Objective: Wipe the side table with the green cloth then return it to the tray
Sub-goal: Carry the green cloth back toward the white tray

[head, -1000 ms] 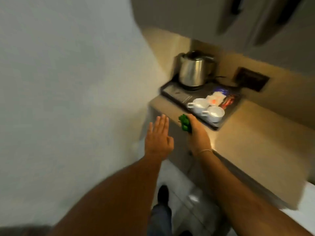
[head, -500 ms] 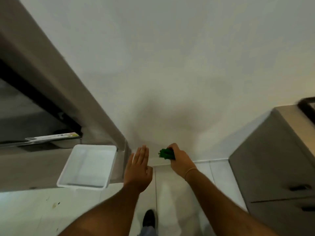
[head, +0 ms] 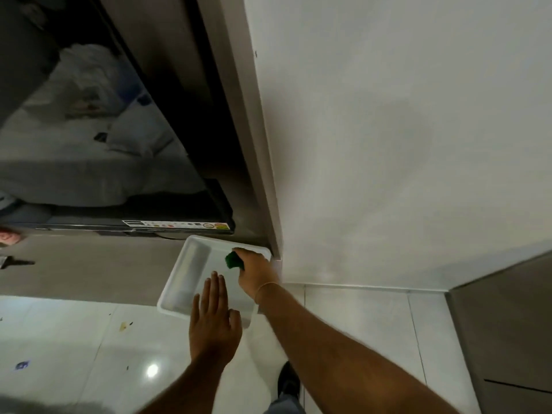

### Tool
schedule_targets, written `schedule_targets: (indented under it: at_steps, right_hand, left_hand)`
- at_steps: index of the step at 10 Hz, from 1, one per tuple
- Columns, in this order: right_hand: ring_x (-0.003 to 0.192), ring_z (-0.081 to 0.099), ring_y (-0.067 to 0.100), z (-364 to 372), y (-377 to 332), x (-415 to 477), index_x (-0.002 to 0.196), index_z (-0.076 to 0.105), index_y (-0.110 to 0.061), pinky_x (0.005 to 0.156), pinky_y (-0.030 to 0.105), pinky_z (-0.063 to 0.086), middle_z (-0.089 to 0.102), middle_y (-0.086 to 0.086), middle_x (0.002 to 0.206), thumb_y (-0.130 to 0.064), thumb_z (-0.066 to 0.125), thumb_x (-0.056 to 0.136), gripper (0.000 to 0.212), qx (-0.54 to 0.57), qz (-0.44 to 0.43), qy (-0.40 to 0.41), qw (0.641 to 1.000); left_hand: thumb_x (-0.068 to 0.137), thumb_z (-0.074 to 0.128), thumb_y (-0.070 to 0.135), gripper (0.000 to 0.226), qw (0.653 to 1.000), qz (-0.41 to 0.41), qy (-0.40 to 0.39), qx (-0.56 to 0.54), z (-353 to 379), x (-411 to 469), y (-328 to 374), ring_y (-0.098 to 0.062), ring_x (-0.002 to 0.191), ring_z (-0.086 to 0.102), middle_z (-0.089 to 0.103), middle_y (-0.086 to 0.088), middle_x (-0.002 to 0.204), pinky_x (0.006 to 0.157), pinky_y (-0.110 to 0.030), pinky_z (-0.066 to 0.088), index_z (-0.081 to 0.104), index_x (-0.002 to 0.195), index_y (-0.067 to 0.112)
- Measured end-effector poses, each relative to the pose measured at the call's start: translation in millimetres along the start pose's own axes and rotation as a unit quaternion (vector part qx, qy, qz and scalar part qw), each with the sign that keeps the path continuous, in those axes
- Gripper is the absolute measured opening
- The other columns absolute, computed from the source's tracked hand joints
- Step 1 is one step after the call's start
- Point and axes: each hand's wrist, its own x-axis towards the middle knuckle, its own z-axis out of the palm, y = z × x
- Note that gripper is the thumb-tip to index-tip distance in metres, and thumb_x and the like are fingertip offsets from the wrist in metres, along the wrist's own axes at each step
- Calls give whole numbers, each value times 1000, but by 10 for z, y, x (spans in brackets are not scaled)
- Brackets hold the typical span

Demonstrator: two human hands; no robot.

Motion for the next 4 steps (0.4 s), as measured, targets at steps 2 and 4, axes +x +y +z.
schedule_targets:
  at_steps: [2, 4]
  right_hand:
    - [134, 60, 38, 581, 150, 162, 148, 52, -12, 115, 50, 50, 61, 17, 146, -18, 62, 105, 45, -99, 20, -117, 988]
    - [157, 37, 32, 399, 430, -175, 161, 43, -17, 129, 44, 32, 39, 10, 171, -27, 59, 107, 57, 48, 76, -40, 995]
  left_hand:
    - [95, 10, 44, 78, 1000, 1, -7, -7, -9, 115, -254, -22, 166, -2, -3, -7, 178, 136, -51, 7, 2, 168, 16]
    - [99, 16, 40, 74, 998, 59, -22, -16, 27, 283, -37, -24, 166, -2, 0, -7, 179, 136, -52, 7, 3, 168, 17]
